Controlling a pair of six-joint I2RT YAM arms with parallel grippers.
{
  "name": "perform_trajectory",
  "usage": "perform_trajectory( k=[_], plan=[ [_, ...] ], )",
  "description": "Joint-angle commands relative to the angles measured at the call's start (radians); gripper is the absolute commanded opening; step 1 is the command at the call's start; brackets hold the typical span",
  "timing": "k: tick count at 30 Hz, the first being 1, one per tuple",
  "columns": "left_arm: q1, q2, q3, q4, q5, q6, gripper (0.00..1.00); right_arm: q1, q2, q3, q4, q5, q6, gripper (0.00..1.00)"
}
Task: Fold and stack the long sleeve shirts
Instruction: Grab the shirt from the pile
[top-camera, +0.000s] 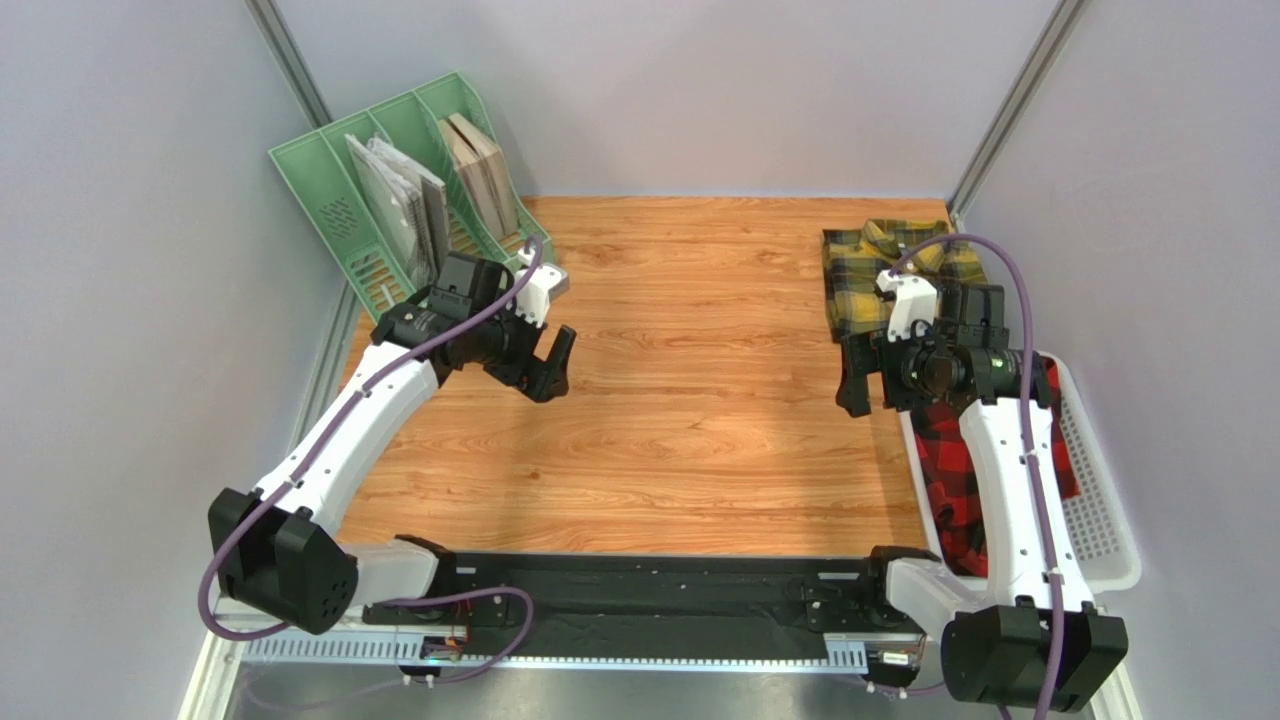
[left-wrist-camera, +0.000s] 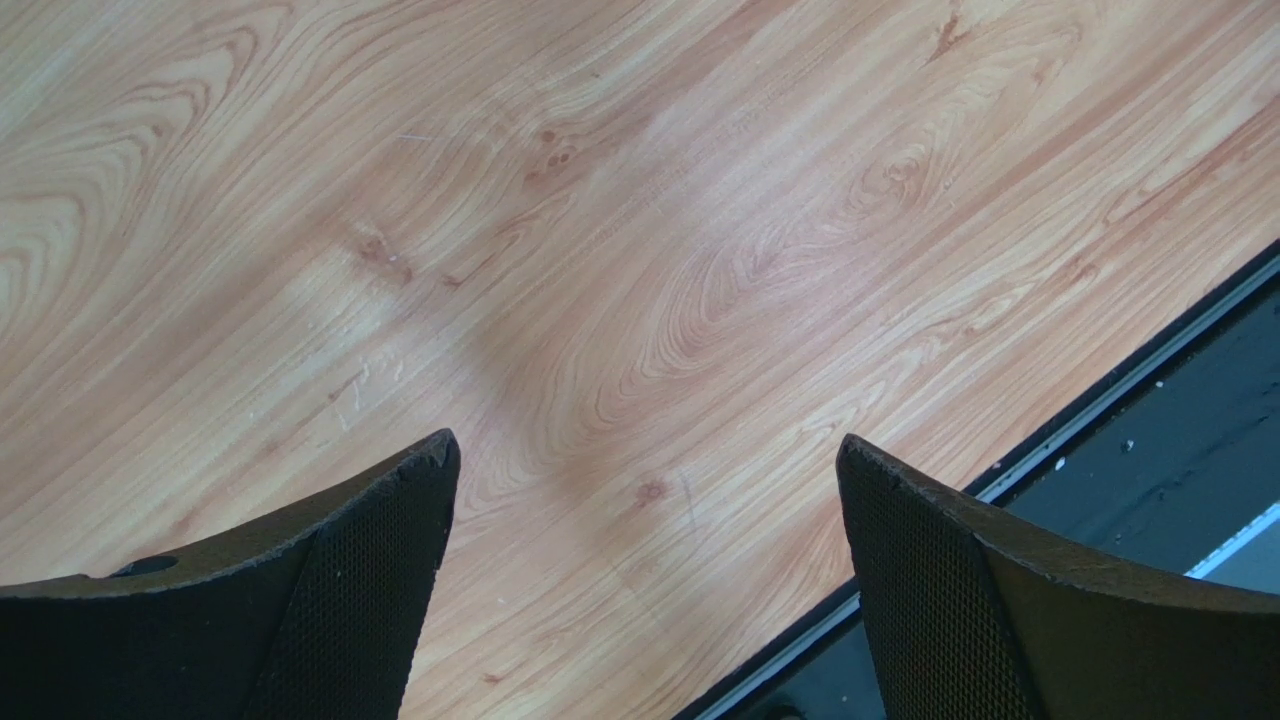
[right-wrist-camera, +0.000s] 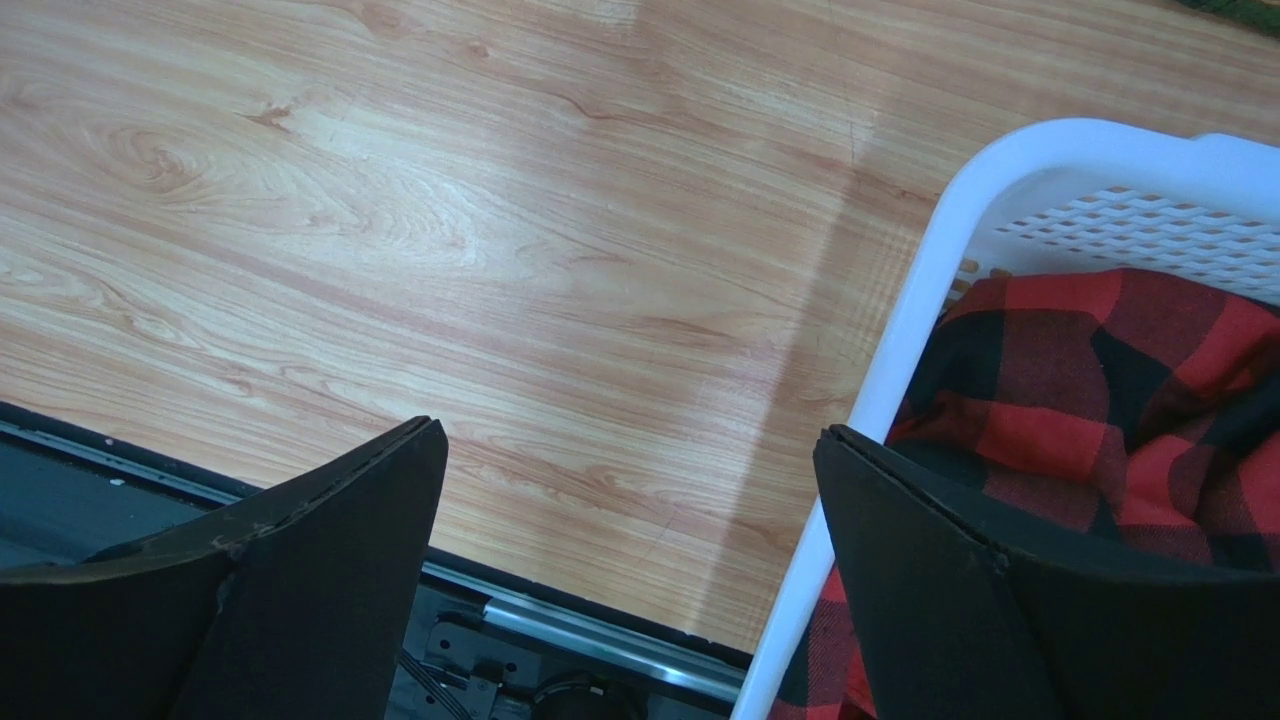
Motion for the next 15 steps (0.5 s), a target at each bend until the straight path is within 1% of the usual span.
perform_trajectory(
  k=[1, 3, 4, 5, 6, 8, 9, 10, 11, 13, 14, 15],
  plan=[
    [0.009, 0.001, 0.073, -0.039, 0.033, 0.018, 0.99, 0.001, 0.059, 0.106, -0.038, 0.063, -0.042, 1.00],
    [0.041, -0.002, 0.107, -0.051, 0.061, 0.027, 0.99, -0.015, 0.082, 0.168, -0.062, 0.097, -0.063, 1.00],
    [0.064, -0.004, 0.116, -0.056, 0.084, 0.023, 0.99, -0.029, 0.112, 0.230, -0.102, 0.100, -0.101, 1.00],
    [0.087, -0.001, 0.133, -0.059, 0.146, 0.026, 0.99, -0.077, 0.129, 0.271, -0.122, 0.100, -0.119, 1.00],
    [0.125, 0.004, 0.145, -0.068, 0.173, 0.029, 0.99, -0.111, 0.149, 0.301, -0.142, 0.087, -0.138, 1.00],
    [0.155, 0.024, 0.177, -0.096, 0.185, 0.053, 0.99, -0.182, 0.214, 0.395, -0.200, 0.062, -0.201, 1.00],
    [0.161, 0.027, 0.182, -0.099, 0.179, 0.056, 0.99, -0.258, 0.232, 0.418, -0.213, 0.054, -0.223, 1.00],
    [0.167, 0.028, 0.188, -0.107, 0.176, 0.061, 0.99, -0.292, 0.254, 0.441, -0.234, 0.053, -0.243, 1.00],
    [0.173, 0.030, 0.197, -0.114, 0.190, 0.070, 0.99, -0.358, 0.299, 0.464, -0.240, 0.071, -0.278, 1.00],
    [0.176, 0.019, 0.199, -0.125, 0.197, 0.073, 0.99, -0.415, 0.350, 0.480, -0.254, 0.092, -0.309, 1.00],
    [0.176, 0.013, 0.191, -0.127, 0.213, 0.075, 0.99, -0.467, 0.373, 0.484, -0.259, 0.103, -0.326, 1.00],
    [0.176, 0.008, 0.185, -0.128, 0.220, 0.082, 0.99, -0.486, 0.408, 0.472, -0.259, 0.103, -0.332, 1.00]
  ],
)
